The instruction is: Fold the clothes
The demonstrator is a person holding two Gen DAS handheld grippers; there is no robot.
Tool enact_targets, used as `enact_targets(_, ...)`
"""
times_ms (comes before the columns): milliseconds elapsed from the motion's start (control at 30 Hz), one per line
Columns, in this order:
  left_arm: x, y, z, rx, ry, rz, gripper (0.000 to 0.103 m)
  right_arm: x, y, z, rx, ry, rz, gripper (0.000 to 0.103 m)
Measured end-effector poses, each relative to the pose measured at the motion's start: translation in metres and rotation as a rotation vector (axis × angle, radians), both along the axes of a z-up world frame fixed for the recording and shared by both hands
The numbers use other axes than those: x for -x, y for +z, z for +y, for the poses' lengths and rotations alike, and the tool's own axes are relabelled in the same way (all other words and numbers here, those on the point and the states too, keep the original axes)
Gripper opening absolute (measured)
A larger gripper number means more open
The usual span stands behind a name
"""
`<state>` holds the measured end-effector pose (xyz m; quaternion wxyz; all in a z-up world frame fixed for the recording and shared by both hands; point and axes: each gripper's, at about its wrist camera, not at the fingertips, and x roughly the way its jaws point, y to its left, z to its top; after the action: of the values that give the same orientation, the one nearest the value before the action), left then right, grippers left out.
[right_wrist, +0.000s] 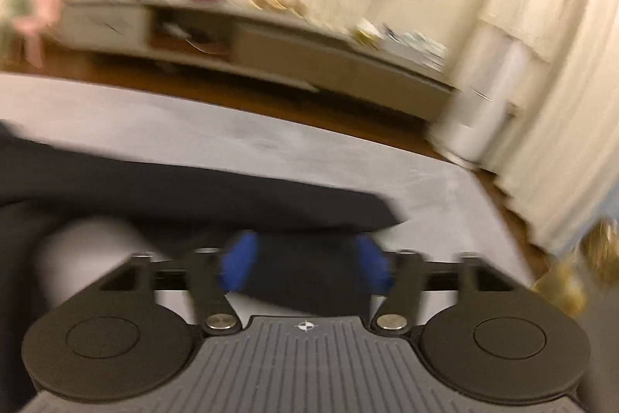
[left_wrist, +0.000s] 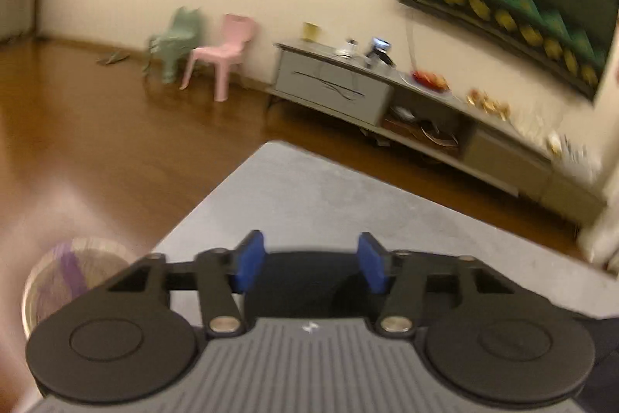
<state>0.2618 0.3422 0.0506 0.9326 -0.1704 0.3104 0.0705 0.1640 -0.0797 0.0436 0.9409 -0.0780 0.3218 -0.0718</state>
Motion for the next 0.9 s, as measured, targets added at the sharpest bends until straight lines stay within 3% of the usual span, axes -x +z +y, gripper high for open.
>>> enact_targets(67, 0.013, -0.013, 0.008, 0.106, -0.009, 0.047, 0.056, 0.038, -0.006, 0.031, -0.065, 0.144, 0.020, 0.086)
enact_targets(133, 0.016, -0.026, -0.009, 0.185, -0.075, 0.091, 0.068, 0.059, -0.014, 0.060, -0.095, 0.288, 0.051, 0.090)
enact_targets(167, 0.015, -0.033, -0.018, 0.205, -0.109, 0.115, 0.078, 0.066, -0.020, 0.072, -0.085, 0.338, 0.064, 0.092)
enact_targets(300, 0.015, -0.059, -0.046, 0.179, -0.196, 0.187, 0.079, 0.065, -0.049, 0.114, 0.066, 0.440, 0.144, 0.092)
enact_targets(367, 0.016, -0.060, -0.056, 0.138, -0.232, 0.166, 0.074, 0.059, -0.058, 0.119, 0.067, 0.431, 0.157, 0.091)
enact_targets(400, 0.016, -0.061, -0.062, 0.098, -0.243, 0.157, 0.042, 0.055, -0.060, 0.117, 0.038, 0.425, 0.160, 0.088)
enact_targets(433, 0.017, -0.063, -0.069, 0.052, -0.249, 0.149, 0.018, 0.052, -0.062, 0.115, 0.010, 0.420, 0.162, 0.070)
enact_targets(467, 0.016, -0.060, -0.069, 0.034, -0.242, 0.125, 0.007, 0.048, -0.061, 0.111, -0.004, 0.402, 0.162, 0.028)
enact_targets(500, 0.016, -0.054, -0.066, 0.029, -0.230, 0.094, 0.006, 0.043, -0.059, 0.106, -0.012, 0.381, 0.162, 0.016)
enact_targets(633, 0.048, -0.006, -0.022, 0.081, -0.118, -0.190, 0.005, 0.033, -0.030, 0.079, -0.004, 0.264, 0.055, 0.008)
enact_targets(700, 0.062, 0.007, 0.008, 0.086, -0.033, -0.261, 0.006, 0.040, -0.005, 0.049, -0.049, 0.156, -0.047, 0.007)
enact_targets(767, 0.059, -0.005, 0.028, 0.062, 0.033, -0.181, 0.009, 0.044, 0.007, 0.020, -0.064, 0.050, -0.110, 0.008)
enact_targets(833, 0.048, -0.033, 0.040, 0.086, 0.077, -0.025, 0.013, 0.038, -0.003, -0.002, -0.080, -0.014, -0.082, 0.009)
enact_targets(900, 0.040, -0.052, 0.042, 0.117, 0.153, 0.080, 0.025, 0.028, -0.022, -0.017, -0.080, -0.085, -0.011, 0.019)
